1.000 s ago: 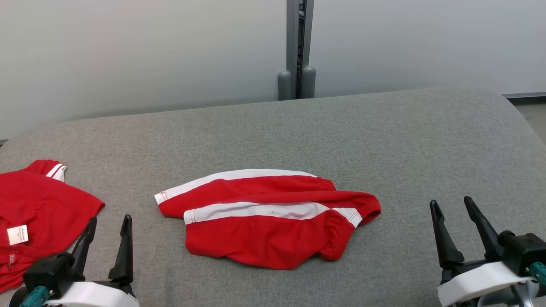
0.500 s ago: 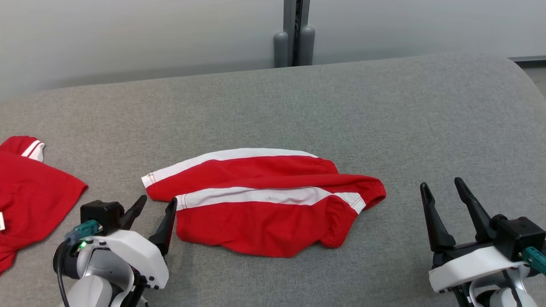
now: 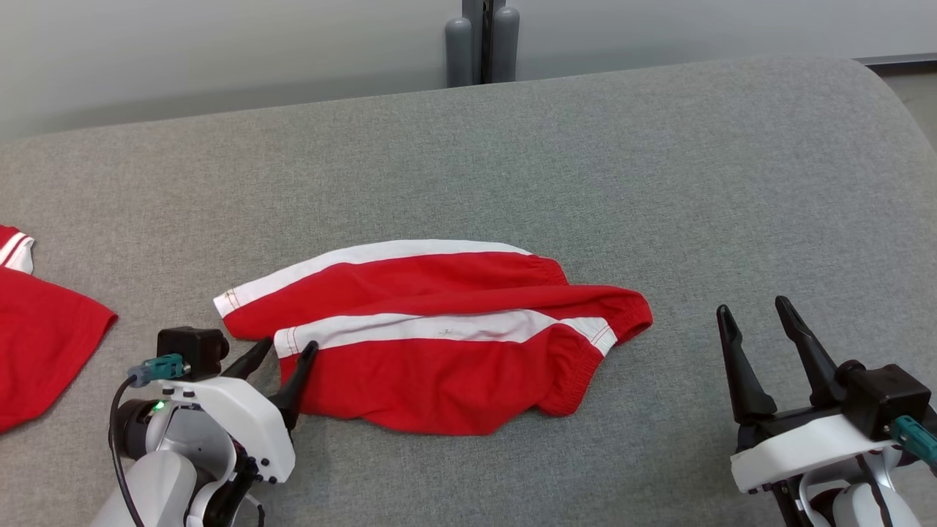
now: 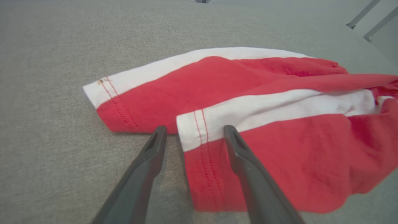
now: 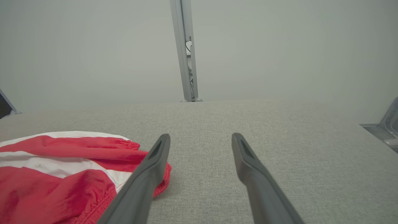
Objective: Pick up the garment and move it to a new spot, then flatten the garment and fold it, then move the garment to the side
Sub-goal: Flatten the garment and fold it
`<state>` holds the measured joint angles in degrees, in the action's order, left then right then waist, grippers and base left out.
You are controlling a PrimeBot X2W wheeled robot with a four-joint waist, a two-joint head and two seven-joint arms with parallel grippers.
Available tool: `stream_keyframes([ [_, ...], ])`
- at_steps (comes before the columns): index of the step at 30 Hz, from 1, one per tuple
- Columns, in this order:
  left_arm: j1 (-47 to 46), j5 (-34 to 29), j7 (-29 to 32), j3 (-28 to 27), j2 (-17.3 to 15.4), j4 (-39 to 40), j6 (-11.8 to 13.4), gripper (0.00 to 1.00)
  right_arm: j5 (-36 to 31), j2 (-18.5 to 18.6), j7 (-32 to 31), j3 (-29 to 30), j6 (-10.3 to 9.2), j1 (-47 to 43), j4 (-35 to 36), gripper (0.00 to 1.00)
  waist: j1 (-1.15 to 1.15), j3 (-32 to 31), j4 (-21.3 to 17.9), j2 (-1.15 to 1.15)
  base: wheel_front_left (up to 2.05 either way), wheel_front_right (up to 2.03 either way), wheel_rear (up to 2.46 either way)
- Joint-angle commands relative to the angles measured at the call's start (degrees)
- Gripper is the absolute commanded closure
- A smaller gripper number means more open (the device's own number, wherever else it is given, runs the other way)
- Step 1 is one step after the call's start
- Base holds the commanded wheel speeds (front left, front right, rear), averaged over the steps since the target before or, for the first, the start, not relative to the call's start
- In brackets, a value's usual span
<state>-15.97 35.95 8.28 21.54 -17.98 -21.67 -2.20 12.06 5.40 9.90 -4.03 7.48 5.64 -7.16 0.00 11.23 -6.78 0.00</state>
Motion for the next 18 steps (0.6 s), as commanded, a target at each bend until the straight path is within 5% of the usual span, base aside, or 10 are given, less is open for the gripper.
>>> stream_keyframes([
  [1,-1.5,0.5,-0.2,-0.1,-0.3,-0.1,-0.4,0.57,0.1,0.2,0.4,0.1,0.03,0.7,-0.3,0.00,0.00,0.0,0.0,0.00,0.00,0.00,0.00],
  [2,-1.5,0.6,-0.3,-0.1,-0.3,-0.1,-0.5,1.00,0.1,0.1,0.4,0.0,0.03,0.8,-0.3,0.00,0.00,0.0,0.0,0.00,0.00,0.00,0.00],
  [18,-4.0,-0.7,-1.4,1.0,-0.5,2.2,-0.3,1.00,5.7,0.5,-2.7,-12.9,0.03,3.3,-8.1,0.00,0.00,2.7,2.3,0.00,0.00,0.00,0.00],
])
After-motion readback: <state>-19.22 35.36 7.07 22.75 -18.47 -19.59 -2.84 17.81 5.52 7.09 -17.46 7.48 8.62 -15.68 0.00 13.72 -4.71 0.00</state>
